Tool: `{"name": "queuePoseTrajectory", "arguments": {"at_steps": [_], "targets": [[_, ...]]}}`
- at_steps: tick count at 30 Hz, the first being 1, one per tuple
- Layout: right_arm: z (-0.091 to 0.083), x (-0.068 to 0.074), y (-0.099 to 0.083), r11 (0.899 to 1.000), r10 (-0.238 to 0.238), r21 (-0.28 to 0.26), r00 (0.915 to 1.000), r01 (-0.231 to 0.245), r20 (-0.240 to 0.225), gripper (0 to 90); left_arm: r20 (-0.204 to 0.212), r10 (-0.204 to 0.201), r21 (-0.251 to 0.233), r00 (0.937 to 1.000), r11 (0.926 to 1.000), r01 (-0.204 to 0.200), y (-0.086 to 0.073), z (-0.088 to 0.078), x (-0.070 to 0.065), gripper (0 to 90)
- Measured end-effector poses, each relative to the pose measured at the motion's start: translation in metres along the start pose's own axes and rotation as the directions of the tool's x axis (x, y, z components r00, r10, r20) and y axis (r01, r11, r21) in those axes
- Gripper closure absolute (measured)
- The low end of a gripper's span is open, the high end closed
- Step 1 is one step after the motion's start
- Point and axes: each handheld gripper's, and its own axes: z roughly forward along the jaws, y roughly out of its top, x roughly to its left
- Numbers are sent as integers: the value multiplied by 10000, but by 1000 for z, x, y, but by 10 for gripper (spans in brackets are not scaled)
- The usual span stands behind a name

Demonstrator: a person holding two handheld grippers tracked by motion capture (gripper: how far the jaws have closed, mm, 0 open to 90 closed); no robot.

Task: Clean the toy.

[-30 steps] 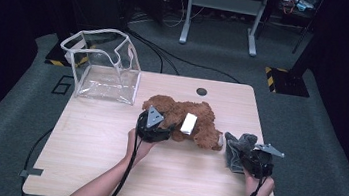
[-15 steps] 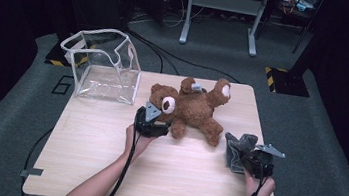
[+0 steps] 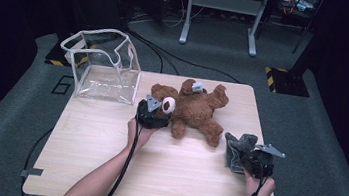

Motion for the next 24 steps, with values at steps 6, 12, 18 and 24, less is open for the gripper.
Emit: {"name": "queuePoseTrajectory", "arguments": {"at_steps": [6, 12, 18, 24], "targets": [[-1, 0, -1, 10000, 11, -25, 10000, -11, -31, 676, -248, 120, 86, 9996, 9999, -117, 11, 12, -2, 192], [-2, 0, -1, 10000, 25, 19, 10000, -25, -8, 676, -602, 565, 594, 9966, 9968, -530, 16, 25, -4, 179], [-3, -1, -1, 10000, -26, -27, 10000, 26, -27, 676, -843, 670, 826, 9942, 9948, -600, 13, 32, -5, 332], [-4, -1, -1, 9999, 25, -118, 10000, -25, -59, 677, -343, 321, 919, 9989, 9954, -289, 10, 30, -3, 506]]}}
